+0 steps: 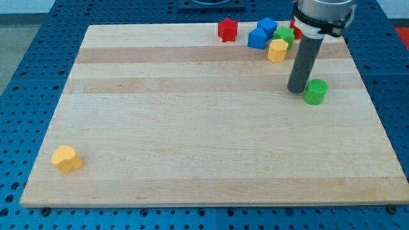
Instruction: Move the yellow heart towards up
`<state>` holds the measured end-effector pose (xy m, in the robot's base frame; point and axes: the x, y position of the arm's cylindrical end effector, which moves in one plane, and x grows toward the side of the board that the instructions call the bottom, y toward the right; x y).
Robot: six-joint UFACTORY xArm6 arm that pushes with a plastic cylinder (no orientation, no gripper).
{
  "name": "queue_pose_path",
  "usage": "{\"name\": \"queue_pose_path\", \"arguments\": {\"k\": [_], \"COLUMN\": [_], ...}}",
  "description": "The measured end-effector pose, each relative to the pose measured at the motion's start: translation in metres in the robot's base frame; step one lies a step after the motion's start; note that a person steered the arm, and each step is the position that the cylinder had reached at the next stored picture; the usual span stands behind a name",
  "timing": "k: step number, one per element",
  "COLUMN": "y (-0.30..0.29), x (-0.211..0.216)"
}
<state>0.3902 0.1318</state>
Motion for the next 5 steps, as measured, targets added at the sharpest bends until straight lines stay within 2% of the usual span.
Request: {"name": "queue_pose_path", "arguments": {"k": [2, 3, 4, 5], "y": [-0.247, -0.353, -0.435, -0.425], "x": [-0.004, 0.067, 0.116, 0.182]}}
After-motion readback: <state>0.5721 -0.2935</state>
